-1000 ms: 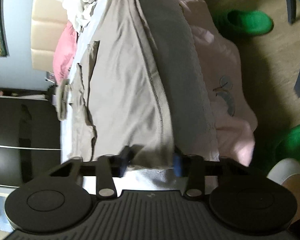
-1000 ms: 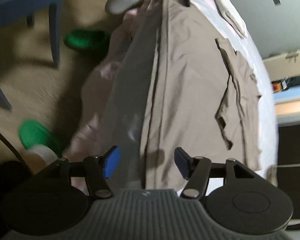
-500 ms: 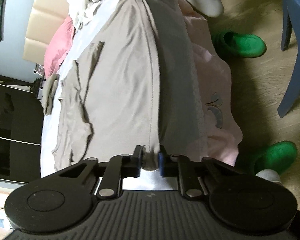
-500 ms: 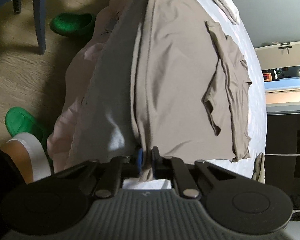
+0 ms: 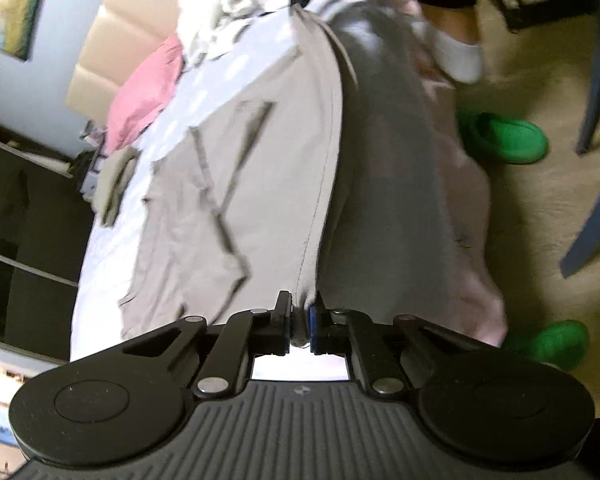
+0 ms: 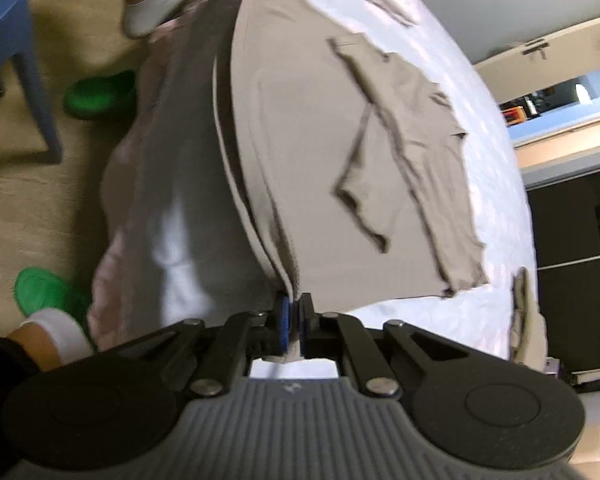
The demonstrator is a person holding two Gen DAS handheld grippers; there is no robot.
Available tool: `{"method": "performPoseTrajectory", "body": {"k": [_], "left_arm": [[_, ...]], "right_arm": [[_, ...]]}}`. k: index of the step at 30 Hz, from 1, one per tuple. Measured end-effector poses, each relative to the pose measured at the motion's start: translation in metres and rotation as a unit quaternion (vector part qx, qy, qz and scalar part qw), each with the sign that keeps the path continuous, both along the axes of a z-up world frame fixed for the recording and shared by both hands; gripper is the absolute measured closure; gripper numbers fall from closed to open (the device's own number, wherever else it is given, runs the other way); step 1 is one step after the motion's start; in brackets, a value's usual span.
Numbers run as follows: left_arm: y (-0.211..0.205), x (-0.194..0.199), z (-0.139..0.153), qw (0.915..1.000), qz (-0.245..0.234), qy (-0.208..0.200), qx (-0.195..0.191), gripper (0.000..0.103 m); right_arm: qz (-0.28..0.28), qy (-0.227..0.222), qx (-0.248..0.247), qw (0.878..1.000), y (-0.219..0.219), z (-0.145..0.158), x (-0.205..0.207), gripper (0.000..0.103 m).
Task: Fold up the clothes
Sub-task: 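Lift the held shirt edge and fold it lengthwise over with both grippers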
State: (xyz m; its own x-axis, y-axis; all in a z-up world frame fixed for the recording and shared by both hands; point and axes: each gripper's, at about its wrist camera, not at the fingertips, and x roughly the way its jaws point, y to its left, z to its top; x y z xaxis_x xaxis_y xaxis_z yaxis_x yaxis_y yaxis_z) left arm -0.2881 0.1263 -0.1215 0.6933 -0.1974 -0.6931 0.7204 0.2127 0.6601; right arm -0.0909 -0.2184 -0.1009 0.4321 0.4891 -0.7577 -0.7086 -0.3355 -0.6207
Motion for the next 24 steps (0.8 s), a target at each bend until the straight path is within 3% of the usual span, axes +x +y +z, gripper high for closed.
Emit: {"method": "performPoseTrajectory", "body": {"k": [12,18,24], "left_arm": [[0.021,0.039,0.032,0.9994,0.021,0.005,-0.029,0.097],[0.034,0.075,0.057,0.9955,0.066,0.001,-0.068,0.097],[0.044,0.105,0.069,0.9942,0.081,0.006,-0.071,0.097]], "right_arm": [[-0.059,0.001,0.072,0.996,0.018,0.048,0.050,0.098],[-0.065,0.000,0.083,0.994,0.032,0.062,0.070,0.098],[-0.076,-0.005,0.087,0.993,0.042,0.077,0.095,0.098]]}}
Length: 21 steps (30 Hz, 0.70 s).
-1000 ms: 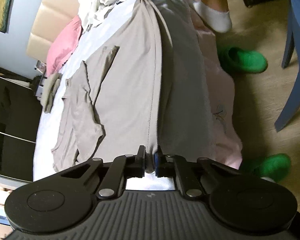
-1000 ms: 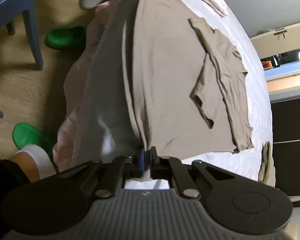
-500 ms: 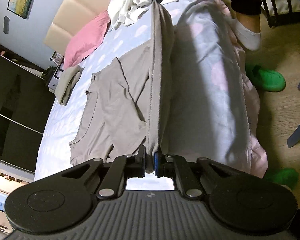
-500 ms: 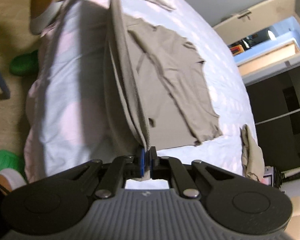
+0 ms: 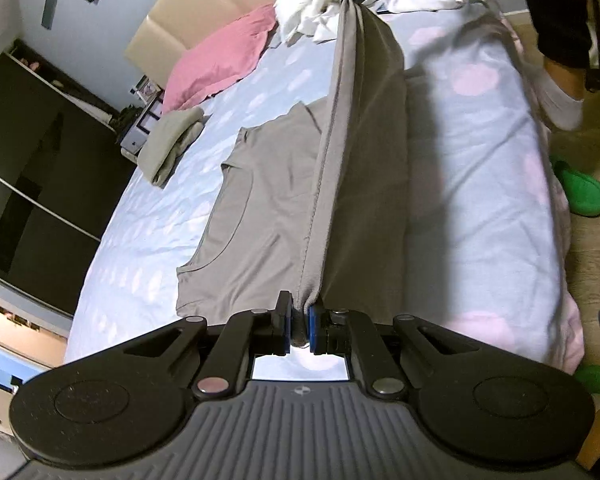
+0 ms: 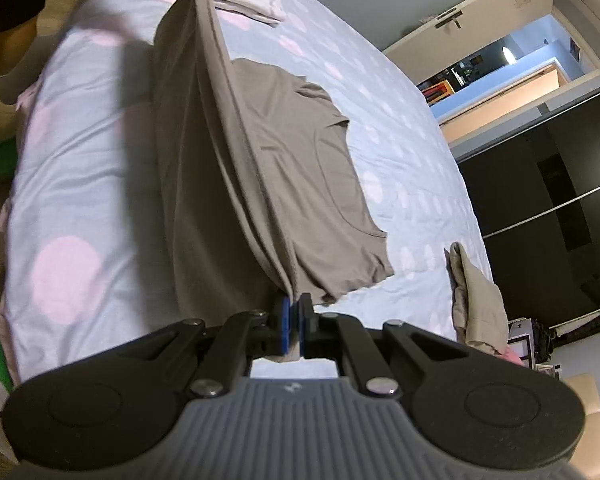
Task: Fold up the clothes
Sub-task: 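Lift the held shirt edge and fold it lengthwise over with both grippers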
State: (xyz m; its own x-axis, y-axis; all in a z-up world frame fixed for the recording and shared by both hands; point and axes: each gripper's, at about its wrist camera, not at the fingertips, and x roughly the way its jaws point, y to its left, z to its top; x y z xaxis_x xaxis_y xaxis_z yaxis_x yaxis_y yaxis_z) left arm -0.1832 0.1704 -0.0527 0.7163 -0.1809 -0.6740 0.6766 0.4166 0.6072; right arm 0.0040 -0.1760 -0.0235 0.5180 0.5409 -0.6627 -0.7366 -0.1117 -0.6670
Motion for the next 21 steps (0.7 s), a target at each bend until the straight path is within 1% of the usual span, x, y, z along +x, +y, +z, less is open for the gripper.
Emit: {"method": "performPoseTrajectory", "body": {"k": [5,12,21], "left_arm": [[0.005,0.020,0.003,0.9998,0.002,0.018,-0.004,0.097],[0.022,0.067,0.004,0.9979,0.025,0.051,-0.030,0.097],[0.038,0.123,-0.011,0.9935,0.044,0.092,-0.051,0.097]], "right_arm": [[0.005,-0.002,-0.015,1.000,0.011,0.000,0.018,0.098],[0.011,0.011,-0.038,0.999,0.032,-0.006,0.055,0.098],[0.012,0.044,-0.066,0.997,0.062,-0.019,0.107,0.098]]}}
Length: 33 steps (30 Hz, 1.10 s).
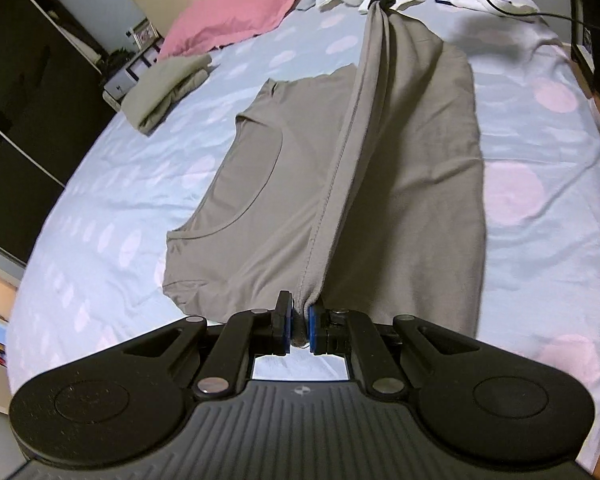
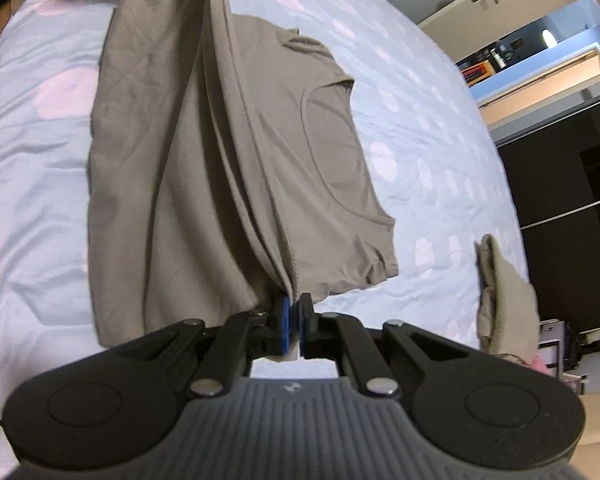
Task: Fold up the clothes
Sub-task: 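Lift the held shirt edge and fold it lengthwise over with both grippers, then open both grippers to release the folded shirt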
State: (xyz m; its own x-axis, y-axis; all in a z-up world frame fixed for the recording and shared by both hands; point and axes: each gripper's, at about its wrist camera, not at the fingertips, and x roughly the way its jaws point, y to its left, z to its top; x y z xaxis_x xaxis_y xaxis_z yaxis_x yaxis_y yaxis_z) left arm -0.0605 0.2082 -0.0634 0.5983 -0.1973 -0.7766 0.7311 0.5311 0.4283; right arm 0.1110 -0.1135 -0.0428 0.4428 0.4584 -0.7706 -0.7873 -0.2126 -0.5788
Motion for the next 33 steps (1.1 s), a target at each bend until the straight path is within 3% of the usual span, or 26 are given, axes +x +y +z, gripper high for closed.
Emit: {"method": "performPoseTrajectory", "body": {"k": [18,21,23,24,29,33], "left_arm": [[0.018,0.058,-0.043,0.9971,0.038,0.057,-0.032,0.097],[0.021,0.072,-0.051,0.9931,0.069,0.086,-0.039,0.092],[0.024,0.072,-0.050,0.9929,0.077,0.081,-0.041,0.087],[0.025,0.072,-0.050,0.9928,0.081,0.078,-0.042,0.086],[0.043,0.072,-0.038,0.9901,0.114,0.059,-0.056,0.082],[0.051,0.066,-0.028,0.9919,0.115,0.033,-0.043,0.082]], "right_arm": [[-0.008,0.047,-0.035,0.998,0.037,-0.057,0.062,0.098],[-0.027,0.055,-0.026,0.998,0.043,-0.062,0.073,0.095],[-0.042,0.036,-0.019,0.998,0.046,-0.067,0.078,0.078],[-0.049,0.019,-0.014,0.999,0.046,-0.070,0.078,0.075],[-0.076,0.010,0.011,0.997,0.036,-0.065,0.082,0.076],[-0.060,0.025,0.031,0.997,0.035,-0.057,0.072,0.076]]}}
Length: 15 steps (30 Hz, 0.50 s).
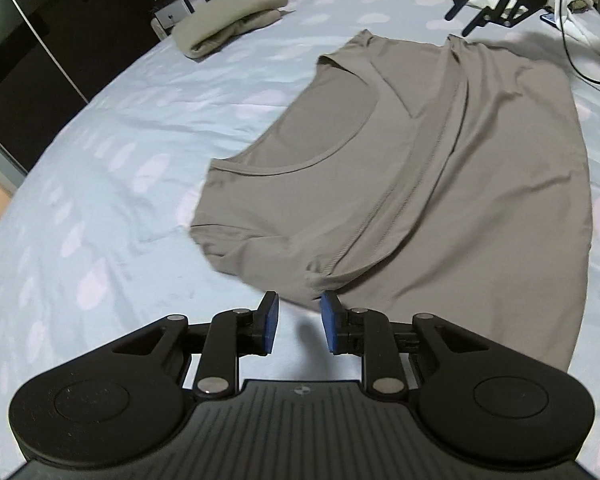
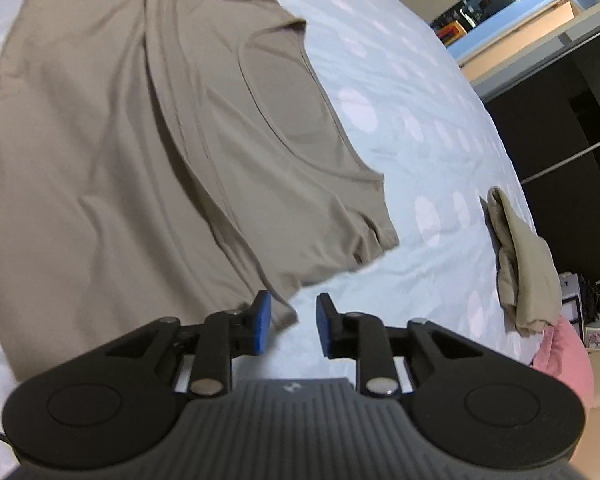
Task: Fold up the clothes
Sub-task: 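Open both grippers to release the folded shirt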
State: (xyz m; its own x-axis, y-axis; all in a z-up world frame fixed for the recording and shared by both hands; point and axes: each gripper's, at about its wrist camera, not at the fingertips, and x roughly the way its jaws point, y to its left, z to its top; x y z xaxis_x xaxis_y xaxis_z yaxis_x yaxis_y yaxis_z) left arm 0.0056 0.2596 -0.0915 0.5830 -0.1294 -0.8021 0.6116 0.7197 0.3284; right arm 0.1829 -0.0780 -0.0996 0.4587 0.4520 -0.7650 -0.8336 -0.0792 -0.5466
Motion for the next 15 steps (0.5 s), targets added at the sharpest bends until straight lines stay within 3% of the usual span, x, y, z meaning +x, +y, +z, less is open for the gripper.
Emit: {"method": "performPoseTrajectory", "body": {"k": [5,8,15], "left_arm": [[-0.026,-0.014,0.004,0.9949,-0.091,-0.044,0.005,0.082],[-0.049,-0.016,-0.005,0.9894,-0.135,-0.044,0.029,0.082],[-0.060,-0.002,-0.015,0.9881,-0.144,-0.012,0.053,0.082]], "right_arm": [[0.041,0.008,0.002,0.999,0.015,0.001,-0.018,0.077],[0.061,0.015,-0.013,0.998,0.030,-0.006,-0.023,0.078],[0.067,0.038,-0.030,0.997,0.043,-0.015,-0.018,0.079]]}}
